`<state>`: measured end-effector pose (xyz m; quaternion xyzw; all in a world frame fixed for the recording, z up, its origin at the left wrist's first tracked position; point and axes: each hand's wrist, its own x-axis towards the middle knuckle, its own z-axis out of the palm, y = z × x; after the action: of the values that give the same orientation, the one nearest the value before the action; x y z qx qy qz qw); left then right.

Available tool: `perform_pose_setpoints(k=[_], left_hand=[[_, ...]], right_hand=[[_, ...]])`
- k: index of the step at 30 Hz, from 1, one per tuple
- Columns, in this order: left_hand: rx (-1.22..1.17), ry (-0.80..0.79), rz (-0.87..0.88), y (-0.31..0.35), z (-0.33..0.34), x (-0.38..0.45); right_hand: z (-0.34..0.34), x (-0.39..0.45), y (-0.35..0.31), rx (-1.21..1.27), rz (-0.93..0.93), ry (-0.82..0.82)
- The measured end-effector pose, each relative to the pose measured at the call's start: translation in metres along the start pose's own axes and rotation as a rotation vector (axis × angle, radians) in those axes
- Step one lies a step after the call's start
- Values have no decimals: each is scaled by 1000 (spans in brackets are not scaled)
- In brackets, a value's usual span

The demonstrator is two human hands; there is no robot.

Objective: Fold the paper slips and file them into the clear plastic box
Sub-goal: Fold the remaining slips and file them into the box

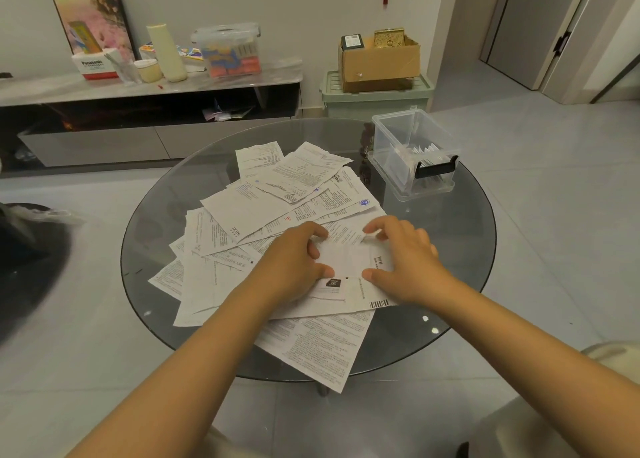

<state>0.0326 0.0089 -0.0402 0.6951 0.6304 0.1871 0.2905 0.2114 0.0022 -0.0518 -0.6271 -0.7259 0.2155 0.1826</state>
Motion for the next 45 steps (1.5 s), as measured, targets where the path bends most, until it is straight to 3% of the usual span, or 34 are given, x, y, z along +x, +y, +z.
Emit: perform_pose_setpoints(k=[4, 11, 14, 18, 23, 27, 31, 39, 45], left_hand=[[-3, 42, 34, -1, -1, -1], [250, 134, 332, -2, 9, -10], [300, 90, 421, -3, 10, -13], [399, 9, 427, -2, 9, -14], [405, 29, 467, -2, 8, -13], [331, 56, 418, 1, 12, -11], [221, 64, 261, 6, 11, -6], [82, 63, 118, 5, 11, 3], [46, 1, -27, 9, 7, 6]], right_hand=[[-2, -3, 1, -74, -81, -43], [-7, -12, 2, -167, -164, -48], [-9, -17, 2, -160, -206, -58], [-8, -17, 4, -196, -311, -15], [-6, -15, 3, -158, -377, 28], [-3, -13, 1, 46, -284, 3], [-1, -8, -1, 210, -200, 25], [12, 5, 1, -24, -187, 117], [11, 4, 2, -139, -300, 106]])
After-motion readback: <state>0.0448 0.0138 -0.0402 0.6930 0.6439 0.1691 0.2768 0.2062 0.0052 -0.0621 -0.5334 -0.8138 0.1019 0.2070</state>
